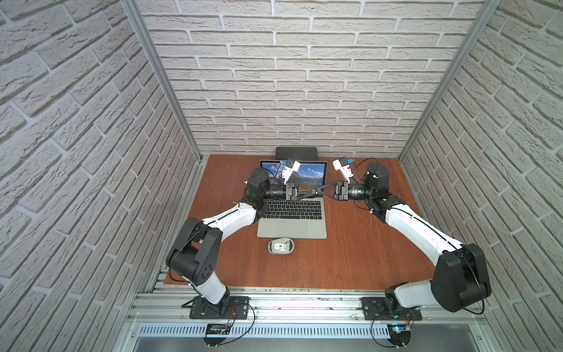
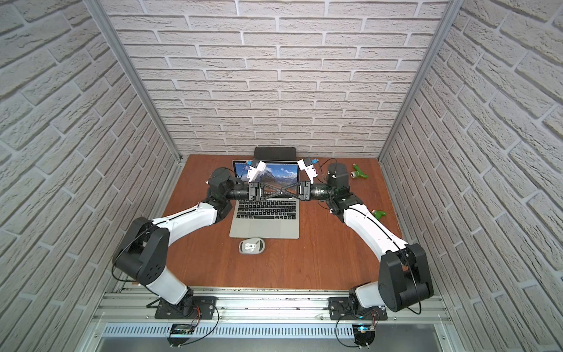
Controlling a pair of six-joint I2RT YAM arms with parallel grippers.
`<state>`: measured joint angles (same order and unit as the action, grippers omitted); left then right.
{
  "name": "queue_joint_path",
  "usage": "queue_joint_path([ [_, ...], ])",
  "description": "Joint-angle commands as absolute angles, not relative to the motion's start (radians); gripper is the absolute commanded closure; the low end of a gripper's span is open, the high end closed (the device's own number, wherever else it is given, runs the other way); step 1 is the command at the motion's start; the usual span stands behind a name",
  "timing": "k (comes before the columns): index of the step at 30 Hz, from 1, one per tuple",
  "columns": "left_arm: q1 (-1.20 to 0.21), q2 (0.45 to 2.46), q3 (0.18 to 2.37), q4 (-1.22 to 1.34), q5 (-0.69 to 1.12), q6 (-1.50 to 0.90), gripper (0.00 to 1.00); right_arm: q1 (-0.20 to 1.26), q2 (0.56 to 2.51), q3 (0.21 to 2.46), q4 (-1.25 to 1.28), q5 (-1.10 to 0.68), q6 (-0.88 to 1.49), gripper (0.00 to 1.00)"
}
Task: Remove the wireless mouse receiver from the laptop
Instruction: Take out the USB plug from the USB port.
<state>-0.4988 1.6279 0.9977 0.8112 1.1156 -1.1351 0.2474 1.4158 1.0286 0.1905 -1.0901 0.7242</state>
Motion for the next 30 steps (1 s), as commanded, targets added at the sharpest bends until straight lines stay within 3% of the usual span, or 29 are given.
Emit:
queue_joint_path([
  [1, -0.495, 1.611, 1.025, 0.826, 1.105, -1.11, 1.0, 0.258, 1.41, 1.061, 0.201, -1.111, 0.71, 0.97],
  [3, -0.491, 1.611, 1.025, 0.833, 1.101, -1.114, 1.0, 0.258, 1.409, 1.064, 0.189, -1.109, 0.709, 0.97],
  [6, -0.491, 1.609, 1.029, 0.838, 1.101, -1.114, 1.0, 0.258, 1.407, 1.075, 0.148, -1.104, 0.688, 0.83],
  [9, -0.489, 1.613, 1.032, 0.837, 1.102, -1.114, 1.0, 0.258, 1.408, 1.078, 0.144, -1.112, 0.683, 0.86],
  [16, -0.484, 1.611, 1.026, 0.838, 1.1, -1.114, 1.0, 0.259, 1.409, 1.083, 0.121, -1.135, 0.666, 0.81],
  [21, -0.485, 1.612, 1.028, 0.845, 1.102, -1.117, 1.0, 0.258, 1.411, 1.091, 0.122, -1.137, 0.665, 0.89],
  [22, -0.485, 1.612, 1.028, 0.845, 1.102, -1.115, 1.0, 0.258, 1.409, 1.092, 0.123, -1.135, 0.666, 0.88],
  [25, -0.488, 1.612, 1.028, 0.845, 1.107, -1.117, 1.0, 0.258, 1.407, 1.101, 0.114, -1.12, 0.664, 0.73],
  [28, -0.492, 1.612, 1.027, 0.844, 1.113, -1.118, 1.0, 0.258, 1.402, 1.106, 0.118, -1.112, 0.663, 0.73],
  [30, -0.493, 1.608, 1.026, 0.845, 1.112, -1.116, 1.0, 0.258, 1.405, 1.107, 0.129, -1.121, 0.669, 0.78],
])
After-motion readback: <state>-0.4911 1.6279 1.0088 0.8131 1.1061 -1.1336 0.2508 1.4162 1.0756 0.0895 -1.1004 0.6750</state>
